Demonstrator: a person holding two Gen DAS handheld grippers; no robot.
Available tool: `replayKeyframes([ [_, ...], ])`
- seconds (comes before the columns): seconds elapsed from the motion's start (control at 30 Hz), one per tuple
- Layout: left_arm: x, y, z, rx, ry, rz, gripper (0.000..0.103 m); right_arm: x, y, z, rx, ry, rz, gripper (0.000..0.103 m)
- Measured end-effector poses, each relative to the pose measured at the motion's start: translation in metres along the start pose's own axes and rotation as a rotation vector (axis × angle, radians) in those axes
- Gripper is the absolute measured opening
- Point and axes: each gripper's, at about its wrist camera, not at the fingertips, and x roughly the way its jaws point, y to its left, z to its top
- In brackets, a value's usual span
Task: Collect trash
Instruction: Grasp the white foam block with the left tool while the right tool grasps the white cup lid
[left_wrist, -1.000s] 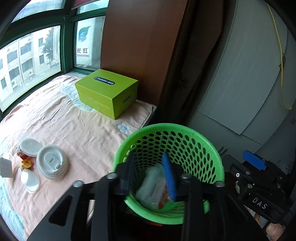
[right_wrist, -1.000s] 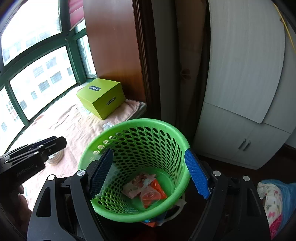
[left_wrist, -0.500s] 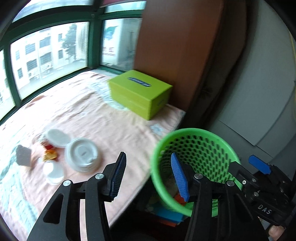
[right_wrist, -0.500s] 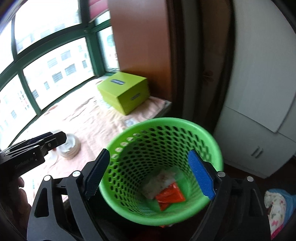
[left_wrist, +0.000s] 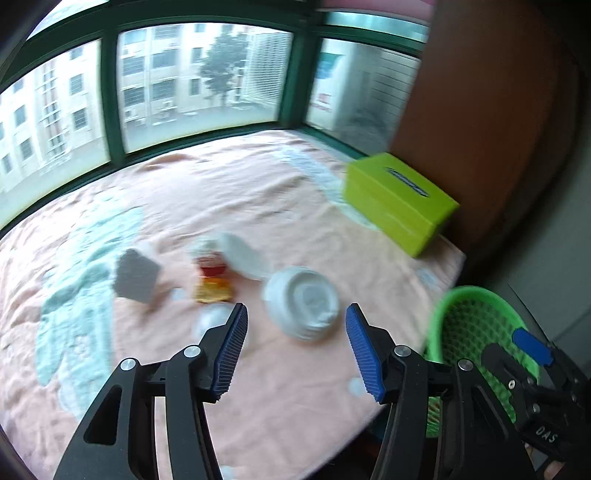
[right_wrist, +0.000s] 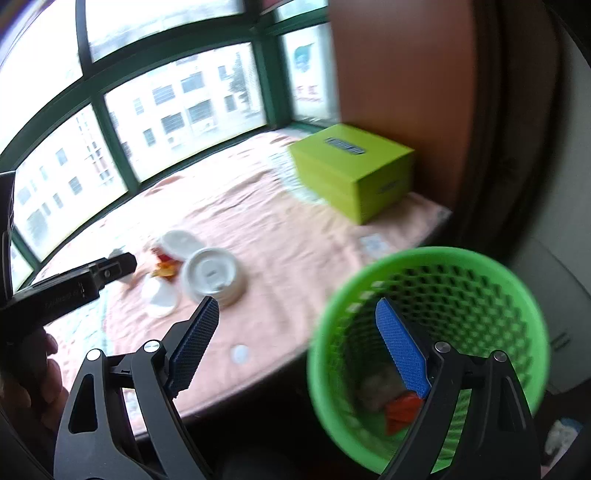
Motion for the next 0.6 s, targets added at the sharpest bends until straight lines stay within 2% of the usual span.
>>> replayKeyframes([
  [0.3,0.006,0.072,0.009,-0.109,-0.002,0.120,0.059,0.059,0.050,0.009,-0.061,0.086,0.124,0.087],
  [0.6,0.017,0.121,0.010,-0.177,0.013,0.195,0.064,0.105,0.078,0.012,-0.114,0.131,0.158,0.091],
])
